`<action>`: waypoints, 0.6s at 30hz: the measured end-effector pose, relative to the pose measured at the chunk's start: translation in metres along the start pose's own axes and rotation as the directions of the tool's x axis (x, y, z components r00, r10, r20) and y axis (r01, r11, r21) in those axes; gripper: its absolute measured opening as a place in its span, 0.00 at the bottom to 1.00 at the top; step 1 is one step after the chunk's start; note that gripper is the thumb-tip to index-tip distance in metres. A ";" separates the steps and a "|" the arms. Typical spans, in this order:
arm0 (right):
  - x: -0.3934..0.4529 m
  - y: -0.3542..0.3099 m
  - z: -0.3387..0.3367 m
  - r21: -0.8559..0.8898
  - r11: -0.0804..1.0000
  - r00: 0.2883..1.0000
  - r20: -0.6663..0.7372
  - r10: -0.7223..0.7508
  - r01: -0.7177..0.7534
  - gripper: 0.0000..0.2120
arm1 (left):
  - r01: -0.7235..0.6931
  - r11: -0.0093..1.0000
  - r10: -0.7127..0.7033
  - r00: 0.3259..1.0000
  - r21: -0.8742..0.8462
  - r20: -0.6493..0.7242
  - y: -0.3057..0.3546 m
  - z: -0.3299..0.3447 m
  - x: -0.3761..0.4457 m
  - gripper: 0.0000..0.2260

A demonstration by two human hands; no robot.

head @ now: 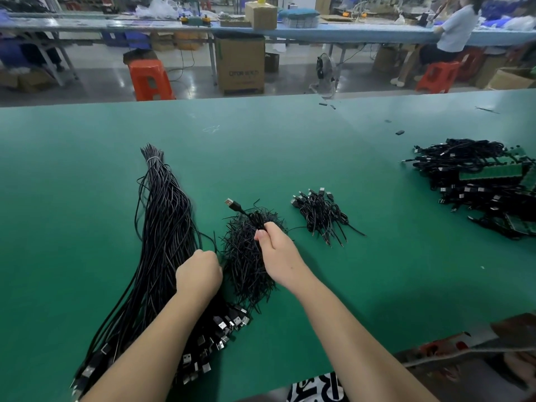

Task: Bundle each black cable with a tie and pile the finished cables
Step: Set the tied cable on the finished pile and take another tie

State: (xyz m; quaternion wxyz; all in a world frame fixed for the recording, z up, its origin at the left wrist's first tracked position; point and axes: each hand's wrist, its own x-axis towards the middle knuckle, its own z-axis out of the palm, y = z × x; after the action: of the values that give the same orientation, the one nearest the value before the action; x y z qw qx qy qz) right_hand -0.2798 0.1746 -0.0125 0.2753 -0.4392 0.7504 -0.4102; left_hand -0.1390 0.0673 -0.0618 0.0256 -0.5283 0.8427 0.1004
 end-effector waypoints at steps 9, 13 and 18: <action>-0.002 -0.002 -0.001 0.245 0.966 0.996 0.044 0.075 -0.084 0.15 | -0.071 0.990 0.086 0.989 -0.118 0.124 -0.019 -0.034 0.005 0.12; -0.005 -0.001 -0.001 0.344 0.933 0.993 0.076 0.090 -0.111 0.12 | -0.060 0.980 0.080 0.992 -0.192 0.098 -0.037 -0.054 0.003 0.05; -0.007 -0.006 0.001 0.252 0.966 0.996 0.082 0.041 -0.060 0.15 | 0.005 0.958 -0.019 0.999 -0.286 -0.048 -0.046 -0.062 0.001 0.08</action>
State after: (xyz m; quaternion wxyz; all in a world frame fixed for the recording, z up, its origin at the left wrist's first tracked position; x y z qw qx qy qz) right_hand -0.2731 0.1782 -0.0073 0.3682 -0.3964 0.6913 -0.4789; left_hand -0.0940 0.0352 -0.0073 -0.0715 -0.5340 0.8164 0.2077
